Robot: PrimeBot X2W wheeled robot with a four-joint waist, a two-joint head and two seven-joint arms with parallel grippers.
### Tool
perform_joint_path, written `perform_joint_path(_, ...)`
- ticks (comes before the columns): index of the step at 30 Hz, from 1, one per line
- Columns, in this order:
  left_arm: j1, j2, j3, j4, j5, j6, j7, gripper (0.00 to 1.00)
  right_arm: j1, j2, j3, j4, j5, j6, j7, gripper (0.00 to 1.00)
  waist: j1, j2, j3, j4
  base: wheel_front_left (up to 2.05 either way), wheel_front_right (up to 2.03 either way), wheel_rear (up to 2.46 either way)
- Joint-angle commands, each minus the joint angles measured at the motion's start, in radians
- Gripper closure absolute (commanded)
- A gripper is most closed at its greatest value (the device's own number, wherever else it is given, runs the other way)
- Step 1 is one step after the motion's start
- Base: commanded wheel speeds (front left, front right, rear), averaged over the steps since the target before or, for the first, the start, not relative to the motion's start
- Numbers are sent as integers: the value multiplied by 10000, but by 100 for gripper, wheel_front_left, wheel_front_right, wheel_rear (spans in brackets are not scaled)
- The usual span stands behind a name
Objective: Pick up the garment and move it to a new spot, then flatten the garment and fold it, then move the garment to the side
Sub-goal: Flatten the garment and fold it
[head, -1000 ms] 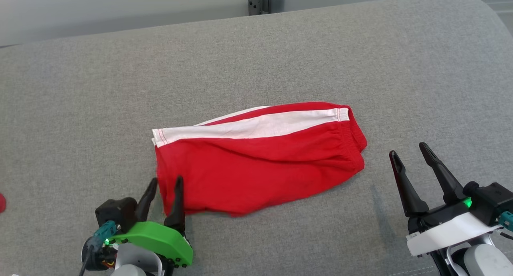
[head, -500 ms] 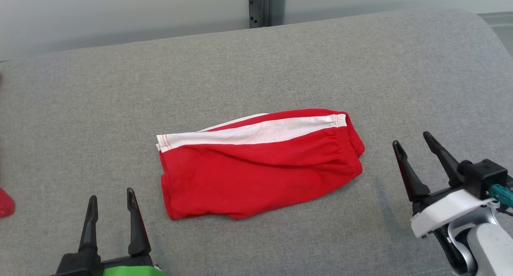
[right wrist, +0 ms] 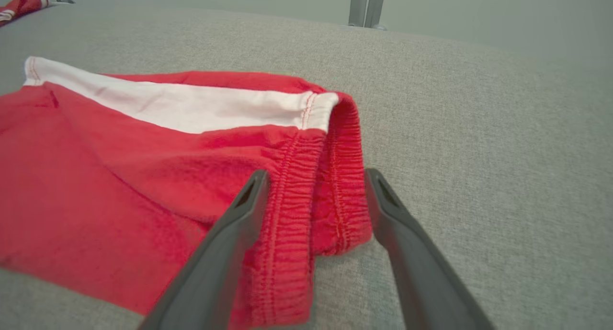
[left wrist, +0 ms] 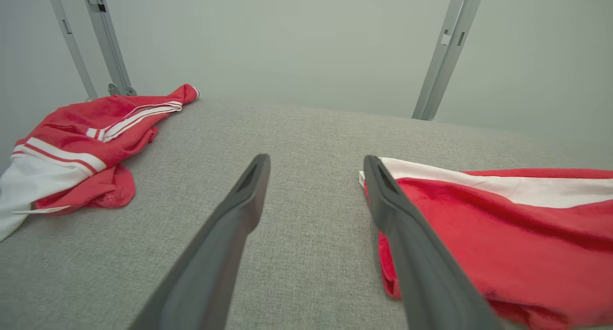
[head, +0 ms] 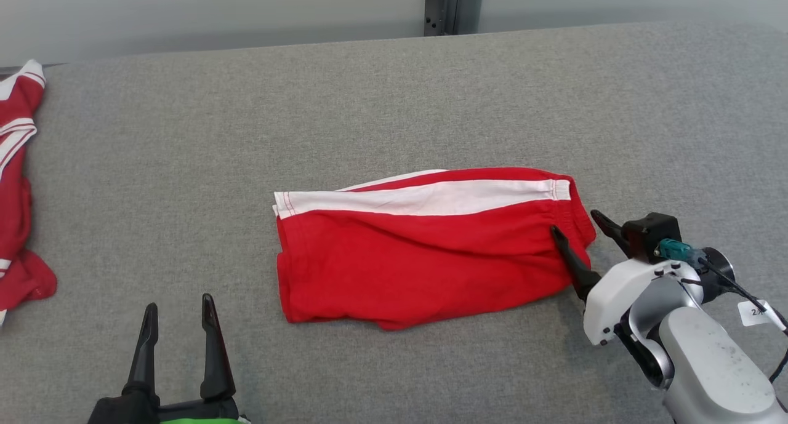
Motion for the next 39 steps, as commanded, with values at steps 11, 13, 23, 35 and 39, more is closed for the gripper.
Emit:
perform_joint_path(11, -139, -131, 237, 106, -87, -144, -1, 0, -640, 138, -148, 1569, 188, -13, -138, 0, 0, 0, 461, 272, 0, 0, 0)
perform_joint_path(13, -229, -131, 179, 127, -113, -150, -1, 0, -732, 155, 5, 1771, 496, -13, 31, 0, 0, 0, 510, 292, 0, 0, 0)
perform_joint_path(23, -436, -130, -24, 274, -161, -225, -1, 0, -1173, 39, 1534, 2019, 3256, -1, 898, 0, 0, 0, 661, 547, 0, 0, 0)
perform_joint_path(35, -135, -130, 64, 390, -303, -243, -2, 0, -1162, -704, 1677, 1949, 6837, -13, 1312, 100, 0, 0, 328, 516, 0, 0, 0)
perform_joint_path(39, -21, -128, 142, 417, -383, -216, -2, 0, -994, -1805, 1407, 1670, 7704, -15, 1669, 100, 0, 0, 229, 352, 0, 0, 0)
